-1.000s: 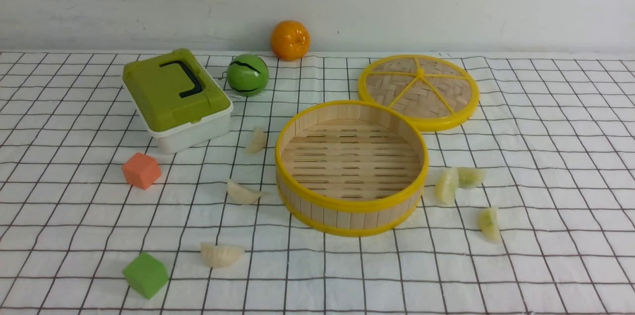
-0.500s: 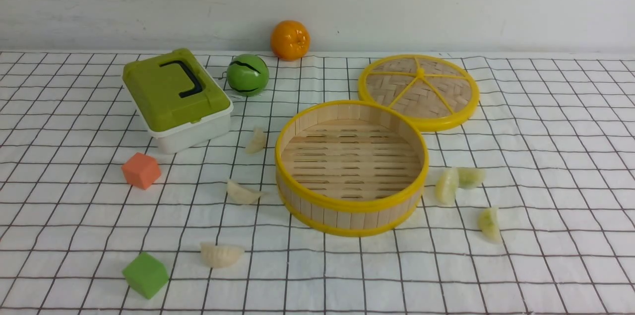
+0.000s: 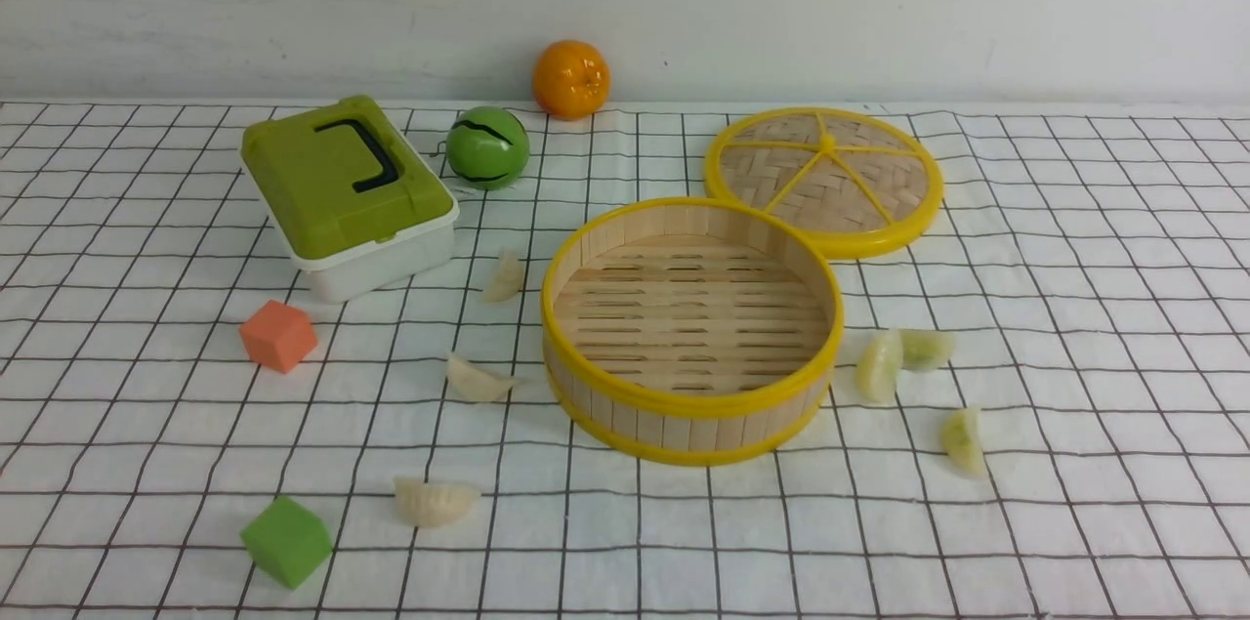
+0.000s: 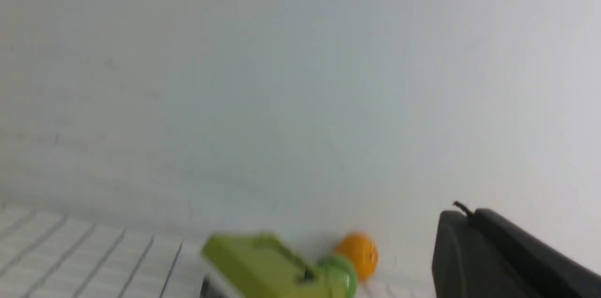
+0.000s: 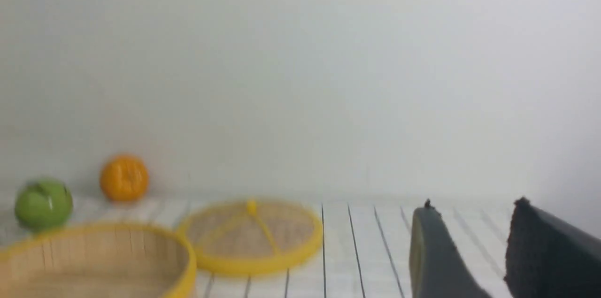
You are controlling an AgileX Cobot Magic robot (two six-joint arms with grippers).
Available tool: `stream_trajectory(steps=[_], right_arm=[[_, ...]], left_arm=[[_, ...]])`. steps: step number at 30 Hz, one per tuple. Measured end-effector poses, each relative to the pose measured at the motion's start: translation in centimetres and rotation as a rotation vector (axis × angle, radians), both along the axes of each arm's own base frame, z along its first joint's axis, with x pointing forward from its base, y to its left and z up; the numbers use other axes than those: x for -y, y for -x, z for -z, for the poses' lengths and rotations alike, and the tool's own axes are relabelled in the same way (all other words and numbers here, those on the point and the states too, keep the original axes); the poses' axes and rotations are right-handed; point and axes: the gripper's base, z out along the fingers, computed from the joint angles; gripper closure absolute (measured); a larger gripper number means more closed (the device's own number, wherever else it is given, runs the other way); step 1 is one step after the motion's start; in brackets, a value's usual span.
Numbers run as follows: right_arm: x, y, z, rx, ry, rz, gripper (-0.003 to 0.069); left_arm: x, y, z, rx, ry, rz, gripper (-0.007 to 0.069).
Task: Put the dumplings into the steamer on the table with the white tablecloth.
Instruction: 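Reach for and grasp a dumpling on the table with the left gripper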
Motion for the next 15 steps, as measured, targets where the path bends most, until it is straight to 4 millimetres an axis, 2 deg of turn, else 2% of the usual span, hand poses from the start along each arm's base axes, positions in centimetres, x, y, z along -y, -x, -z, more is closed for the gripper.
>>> stream_trajectory(steps=[3,6,8,12,14,15], right_arm=[[-0.2,1.0,-1.9,0.236,-0.001,-0.020,0.0421],[-0.3,1.9,-3.1,0.402,-0.032,-0.053,0.0421],[-0.3,2.2,-3.4,0.450,-0.045,-0.068,0.0421],[-0.3,2.4,-3.8,0.466,-0.083,-0.094,0.0435],[-0.3,2.6,-5.3,0.457,-0.094,-0.096,0.0496],[-0.3,2.7,-5.5,0.456,-0.094,-0.096,0.0502]], left_arm=[[-0.2,1.0,-1.5,0.198,0.048,0.007,0.0616],[-0.3,1.9,-2.6,0.351,0.161,0.075,0.0613],[-0.4,2.4,-3.0,0.416,0.219,0.118,0.0608],[-0.4,2.8,-4.6,0.431,0.267,0.165,0.0605],[-0.2,3.5,-8.2,0.365,0.241,0.172,0.0603],[-0.2,3.5,-8.5,0.355,0.232,0.171,0.0603]])
